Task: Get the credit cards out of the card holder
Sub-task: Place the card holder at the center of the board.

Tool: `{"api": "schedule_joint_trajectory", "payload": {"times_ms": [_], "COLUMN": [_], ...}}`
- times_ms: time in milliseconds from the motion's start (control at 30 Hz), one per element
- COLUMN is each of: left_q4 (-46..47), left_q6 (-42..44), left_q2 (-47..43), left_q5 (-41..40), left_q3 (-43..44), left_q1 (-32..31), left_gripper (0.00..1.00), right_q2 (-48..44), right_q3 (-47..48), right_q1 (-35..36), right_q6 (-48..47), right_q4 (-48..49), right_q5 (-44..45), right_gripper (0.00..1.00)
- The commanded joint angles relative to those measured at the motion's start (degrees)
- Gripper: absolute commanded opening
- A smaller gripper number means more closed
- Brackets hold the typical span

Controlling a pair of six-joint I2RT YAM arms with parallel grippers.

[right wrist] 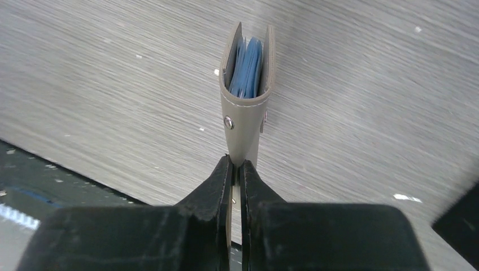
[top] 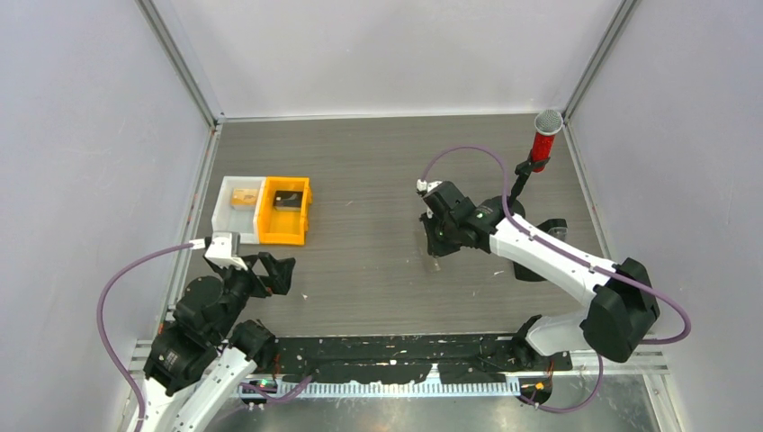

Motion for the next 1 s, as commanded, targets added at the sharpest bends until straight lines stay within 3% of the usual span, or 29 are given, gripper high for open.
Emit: {"api": "schedule_joint_trajectory", "payload": {"times_ms": [0, 167, 333, 500, 867, 967], "left_q4": [1.2, 2.1, 2.0, 1.4, -1.1, -0.8], "left_q6": [-0.2, 0.3, 0.8, 0.3, -4.0, -6.7], "left_q2": [-1.0, -1.9, -1.0, 0.1, 6.8, 10.5], "left_q5": [-1.0, -0.6, -0.4, -1.2, 2.6, 7.9], "left_q3": [1.0, 0.6, 0.8, 1.0, 2.7, 2.9], "left_q1": [-0.2, -0.2, -0.2, -0.2, -0.2, -0.2], "left_gripper": [0.99, 0.99, 0.99, 0.99, 0.99, 0.98], "right_q2": [2.7, 6.0, 8.5, 7.4, 5.0, 4.9], "right_q3": [3.0, 5.1, 4.2, 2.5, -2.7, -4.4], "right_q1": [1.6, 4.0, 7.1, 7.9, 3.1, 3.0], "right_q6": [0.6, 2.0, 5.1, 6.6, 1.9, 1.6], "right_q4": [-7.1, -7.4, 0.4, 7.0, 10.8, 12.1], "right_q5": [8.6, 9.1, 0.7, -7.1, -7.4, -6.8], "right_gripper": [0.09, 0.11, 0.25, 0.45, 0.49, 0.59]}}
